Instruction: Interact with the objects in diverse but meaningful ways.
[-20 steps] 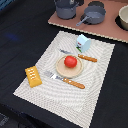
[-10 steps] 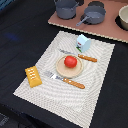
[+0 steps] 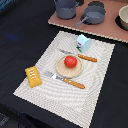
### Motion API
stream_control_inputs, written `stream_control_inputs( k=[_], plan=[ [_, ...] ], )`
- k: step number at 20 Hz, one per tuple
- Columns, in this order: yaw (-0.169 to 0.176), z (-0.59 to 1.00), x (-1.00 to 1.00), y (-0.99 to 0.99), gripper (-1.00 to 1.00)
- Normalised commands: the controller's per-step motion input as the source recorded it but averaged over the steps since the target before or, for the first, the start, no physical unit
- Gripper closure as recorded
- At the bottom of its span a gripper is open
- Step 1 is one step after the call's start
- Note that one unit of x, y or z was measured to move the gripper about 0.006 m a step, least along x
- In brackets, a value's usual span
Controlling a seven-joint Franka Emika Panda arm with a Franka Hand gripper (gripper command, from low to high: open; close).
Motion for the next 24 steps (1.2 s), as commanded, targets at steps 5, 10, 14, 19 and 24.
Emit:
stream_control_inputs(
  k=[5,10,14,19,24],
  plan=[
    [-0.029,0.22,0.72,-0.68,-1.0],
    [-0.016,0.24,0.77,-0.68,-1.0],
    [-0.018,0.17,0.75,-0.69,-1.0],
    [-0.011,0.13,0.73,-0.7,-1.0],
    [-0.013,0.06,0.7,-0.69,-1.0]
  ],
)
